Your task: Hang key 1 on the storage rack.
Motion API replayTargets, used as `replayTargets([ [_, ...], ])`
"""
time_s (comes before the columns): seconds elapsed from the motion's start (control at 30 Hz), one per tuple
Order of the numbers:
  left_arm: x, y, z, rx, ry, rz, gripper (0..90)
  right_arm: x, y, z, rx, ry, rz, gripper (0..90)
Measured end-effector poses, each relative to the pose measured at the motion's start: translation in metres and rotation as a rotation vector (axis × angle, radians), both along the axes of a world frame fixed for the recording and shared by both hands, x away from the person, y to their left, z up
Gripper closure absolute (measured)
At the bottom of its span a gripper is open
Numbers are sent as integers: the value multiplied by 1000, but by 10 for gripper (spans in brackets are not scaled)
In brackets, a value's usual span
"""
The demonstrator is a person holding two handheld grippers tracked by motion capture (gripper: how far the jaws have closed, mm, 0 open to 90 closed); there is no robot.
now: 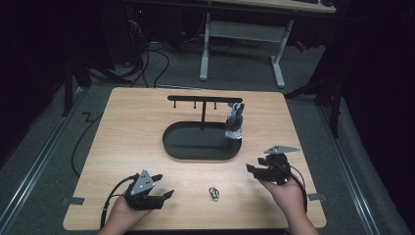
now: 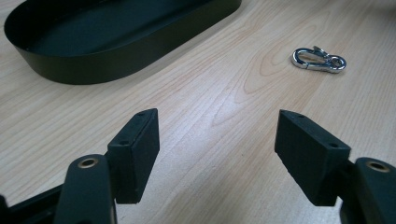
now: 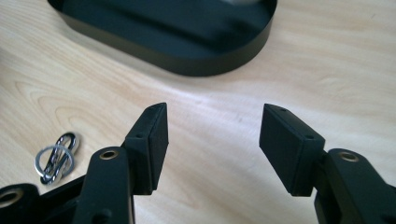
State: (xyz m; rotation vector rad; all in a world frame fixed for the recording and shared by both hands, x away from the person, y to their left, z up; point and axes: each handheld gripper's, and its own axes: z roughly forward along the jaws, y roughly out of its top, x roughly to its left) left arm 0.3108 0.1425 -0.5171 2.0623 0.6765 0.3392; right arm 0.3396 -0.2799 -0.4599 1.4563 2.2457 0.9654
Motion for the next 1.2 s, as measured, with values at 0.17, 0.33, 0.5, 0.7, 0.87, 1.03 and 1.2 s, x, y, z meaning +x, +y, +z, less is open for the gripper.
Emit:
replayTargets([
  [0.17,-2,-3,1,0,-2,-8,316,-20,0,-28,29,-44,-20,435],
  [0.33,-4,-4,2,5,-8,-11,315,-37,2,-44,43,-72,-4,468],
  [0.5,-2,-1,3,-1,-5,3,314,-45,6,-47,73,-70,33,510],
  [0.7,-2,-1,1,0,-1,3,314,-49,32,-51,60,-51,132,550],
  [0.87,-2,1,1,2,-2,2,315,-55,57,-51,65,-56,222,873],
  [1.03,-1,2,0,3,-1,3,315,-63,89,-51,51,-60,324,900],
  [1.2,-1,0,0,9,0,-2,315,-67,120,-59,40,-39,411,900],
])
